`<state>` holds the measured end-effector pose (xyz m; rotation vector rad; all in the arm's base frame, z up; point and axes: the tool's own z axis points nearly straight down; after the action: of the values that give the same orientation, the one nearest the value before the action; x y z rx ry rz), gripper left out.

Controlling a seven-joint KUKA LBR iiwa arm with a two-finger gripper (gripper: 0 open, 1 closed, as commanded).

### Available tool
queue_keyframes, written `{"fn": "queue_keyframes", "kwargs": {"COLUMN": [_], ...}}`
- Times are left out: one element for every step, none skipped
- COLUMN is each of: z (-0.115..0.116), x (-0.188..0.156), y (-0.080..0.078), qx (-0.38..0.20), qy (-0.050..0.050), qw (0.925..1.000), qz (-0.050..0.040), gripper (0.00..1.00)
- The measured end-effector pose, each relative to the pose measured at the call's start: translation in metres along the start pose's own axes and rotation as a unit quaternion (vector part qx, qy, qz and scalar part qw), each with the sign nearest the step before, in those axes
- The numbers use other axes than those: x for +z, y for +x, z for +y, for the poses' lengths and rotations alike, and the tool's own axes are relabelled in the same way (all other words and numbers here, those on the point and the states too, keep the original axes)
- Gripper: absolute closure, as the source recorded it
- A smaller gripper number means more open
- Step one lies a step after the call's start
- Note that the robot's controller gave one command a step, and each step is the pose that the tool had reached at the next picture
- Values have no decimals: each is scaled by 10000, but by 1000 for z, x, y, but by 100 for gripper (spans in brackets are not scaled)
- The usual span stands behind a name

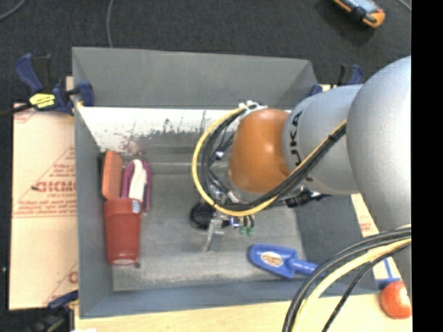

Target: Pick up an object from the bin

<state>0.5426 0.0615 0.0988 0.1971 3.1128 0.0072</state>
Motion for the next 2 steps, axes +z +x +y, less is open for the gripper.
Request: {"fn": "queue_keyframes", "kwargs": {"z": [3, 3], "x": [20, 20], "y": [-19, -19], "qx": [378, 380], "qy": [-11, -12], "qw": [9993, 9993], "qz": [-67, -66], "gripper": [100, 100]}}
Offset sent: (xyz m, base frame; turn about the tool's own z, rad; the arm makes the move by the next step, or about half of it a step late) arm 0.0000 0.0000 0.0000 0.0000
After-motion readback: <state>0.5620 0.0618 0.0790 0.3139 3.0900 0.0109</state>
